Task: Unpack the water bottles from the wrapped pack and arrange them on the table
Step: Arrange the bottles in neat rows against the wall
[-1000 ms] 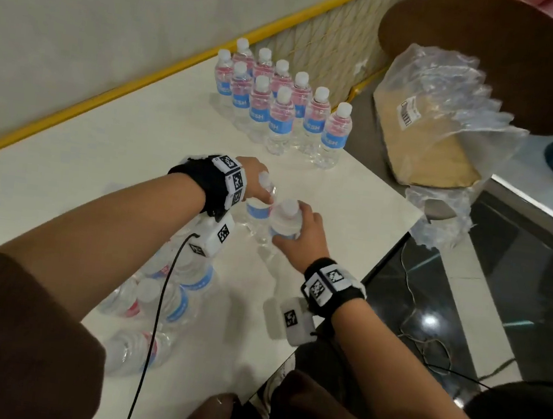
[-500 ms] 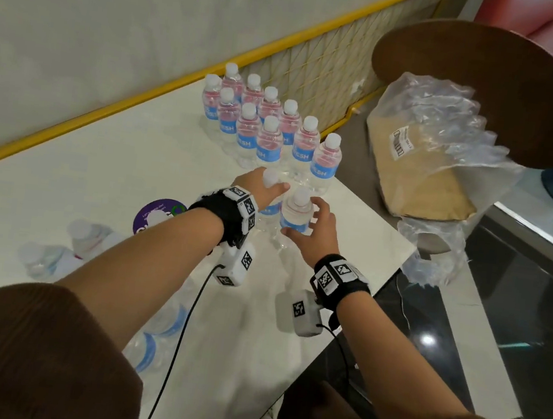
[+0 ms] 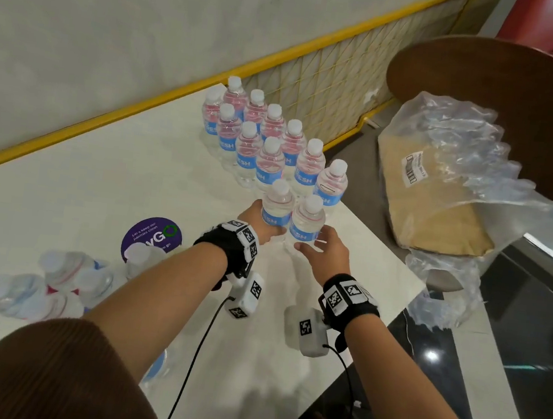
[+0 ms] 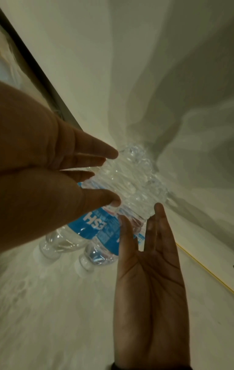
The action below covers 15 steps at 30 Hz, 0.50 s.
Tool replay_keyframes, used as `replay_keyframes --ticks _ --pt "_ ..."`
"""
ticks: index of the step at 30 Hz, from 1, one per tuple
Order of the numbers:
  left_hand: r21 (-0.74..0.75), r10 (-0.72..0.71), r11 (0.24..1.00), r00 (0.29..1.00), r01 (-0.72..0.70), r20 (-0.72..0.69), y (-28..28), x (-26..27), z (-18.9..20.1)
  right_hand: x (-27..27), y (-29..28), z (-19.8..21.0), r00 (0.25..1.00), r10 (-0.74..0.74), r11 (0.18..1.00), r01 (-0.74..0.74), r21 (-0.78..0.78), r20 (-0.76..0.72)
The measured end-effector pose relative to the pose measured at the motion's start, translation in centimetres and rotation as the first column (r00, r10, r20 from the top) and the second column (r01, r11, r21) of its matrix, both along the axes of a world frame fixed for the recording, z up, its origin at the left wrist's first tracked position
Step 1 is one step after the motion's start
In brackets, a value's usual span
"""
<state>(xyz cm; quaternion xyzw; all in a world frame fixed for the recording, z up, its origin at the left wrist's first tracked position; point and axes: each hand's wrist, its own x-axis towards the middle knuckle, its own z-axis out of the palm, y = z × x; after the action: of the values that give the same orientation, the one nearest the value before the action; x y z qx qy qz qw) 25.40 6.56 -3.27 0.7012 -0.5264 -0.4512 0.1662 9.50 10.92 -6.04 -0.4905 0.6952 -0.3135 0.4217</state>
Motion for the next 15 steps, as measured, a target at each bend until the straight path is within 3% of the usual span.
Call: replay_keyframes --ticks 5,15 --pt "-0.014 0.166 0.986 0.985 -0.167 -0.055 -1.2 -0.2 -1.5 0.3 -1.2 0.0 1.0 0.006 1.0 -0.006 0.008 -0.006" --pt "-0.035 0.218 0.975 0.976 -0.219 -0.024 -3.0 -1.0 -1.8 0.2 -3.0 0.1 1.0 0.003 1.0 -0.003 0.028 0.0"
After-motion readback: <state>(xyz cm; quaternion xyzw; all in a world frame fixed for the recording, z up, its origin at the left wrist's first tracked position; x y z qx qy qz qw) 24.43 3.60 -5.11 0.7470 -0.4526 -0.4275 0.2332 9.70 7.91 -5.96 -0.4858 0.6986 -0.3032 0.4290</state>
